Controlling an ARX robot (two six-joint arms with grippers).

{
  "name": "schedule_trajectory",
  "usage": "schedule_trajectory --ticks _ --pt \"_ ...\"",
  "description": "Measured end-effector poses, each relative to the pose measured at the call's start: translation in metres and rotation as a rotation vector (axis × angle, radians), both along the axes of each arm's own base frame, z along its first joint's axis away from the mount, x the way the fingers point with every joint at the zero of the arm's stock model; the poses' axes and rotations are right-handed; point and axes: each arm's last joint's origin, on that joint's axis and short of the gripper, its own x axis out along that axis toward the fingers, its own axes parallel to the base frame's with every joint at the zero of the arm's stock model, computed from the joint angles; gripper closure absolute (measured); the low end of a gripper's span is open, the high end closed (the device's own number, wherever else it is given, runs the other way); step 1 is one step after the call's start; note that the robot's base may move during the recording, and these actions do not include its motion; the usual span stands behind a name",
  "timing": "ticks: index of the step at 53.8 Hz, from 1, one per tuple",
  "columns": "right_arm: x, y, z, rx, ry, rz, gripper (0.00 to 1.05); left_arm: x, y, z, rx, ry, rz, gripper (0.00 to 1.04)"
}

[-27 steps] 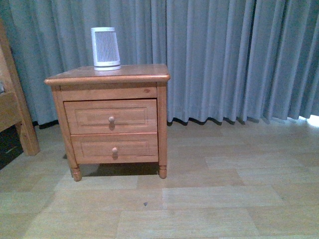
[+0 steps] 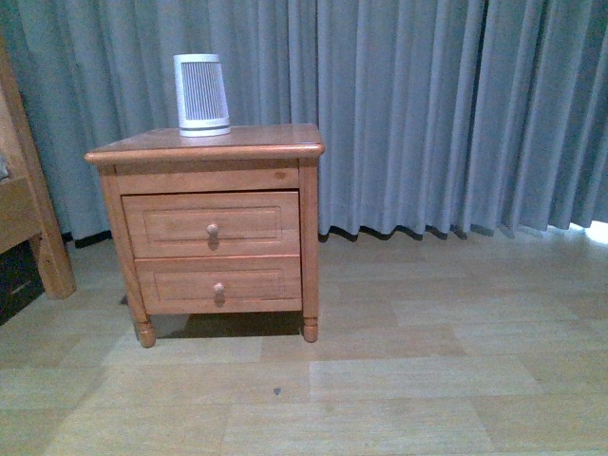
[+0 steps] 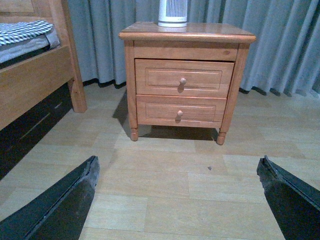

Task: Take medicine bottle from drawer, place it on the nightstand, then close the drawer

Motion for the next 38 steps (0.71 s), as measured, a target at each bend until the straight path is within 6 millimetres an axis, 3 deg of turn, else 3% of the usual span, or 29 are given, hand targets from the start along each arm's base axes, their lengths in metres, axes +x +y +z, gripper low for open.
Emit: schedule_trajectory --ticks 38 --pt "0.0 0.0 0.0 0.0 0.0 0.0 0.07 0.0 0.0 0.0 0.0 0.0 0.0 0.07"
